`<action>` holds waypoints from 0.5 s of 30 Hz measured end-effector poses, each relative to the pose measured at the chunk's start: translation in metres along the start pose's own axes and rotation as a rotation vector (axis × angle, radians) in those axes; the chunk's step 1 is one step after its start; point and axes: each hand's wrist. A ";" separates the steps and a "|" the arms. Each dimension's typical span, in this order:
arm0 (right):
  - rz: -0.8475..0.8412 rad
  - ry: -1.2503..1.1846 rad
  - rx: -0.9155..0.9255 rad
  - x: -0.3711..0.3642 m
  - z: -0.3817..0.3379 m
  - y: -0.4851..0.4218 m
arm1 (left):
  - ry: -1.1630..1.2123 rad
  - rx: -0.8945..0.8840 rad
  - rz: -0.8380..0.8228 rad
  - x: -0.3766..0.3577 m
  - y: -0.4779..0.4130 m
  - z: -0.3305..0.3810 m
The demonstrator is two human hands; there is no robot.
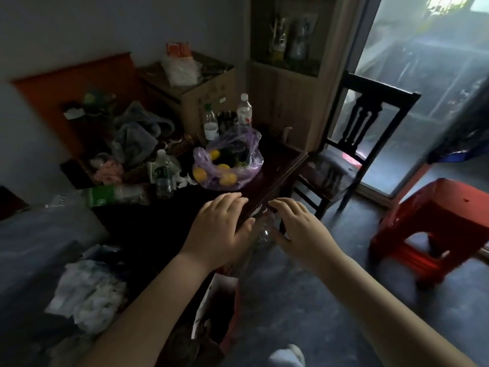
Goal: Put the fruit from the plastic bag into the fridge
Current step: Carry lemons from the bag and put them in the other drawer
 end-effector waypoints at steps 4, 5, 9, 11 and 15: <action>0.004 -0.017 0.032 0.029 0.040 -0.025 | -0.007 0.062 0.026 -0.007 -0.039 0.017; 0.005 -0.020 0.038 0.034 0.050 -0.030 | -0.005 0.077 0.027 -0.011 -0.047 0.021; -0.024 -0.031 0.042 0.038 0.085 -0.046 | -0.007 0.136 0.002 -0.032 -0.064 0.033; -0.054 -0.050 0.038 0.032 0.098 -0.052 | -0.005 0.161 -0.024 -0.042 -0.068 0.033; -0.107 -0.091 0.068 0.017 0.111 -0.072 | -0.018 0.214 -0.061 -0.053 -0.078 0.021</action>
Point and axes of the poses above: each hand's wrist, its own y-axis away from the middle knuckle, its own x-axis out of the back of the hand, z = x × y, and after that the axes turned 12 degrees about -y, right-handed
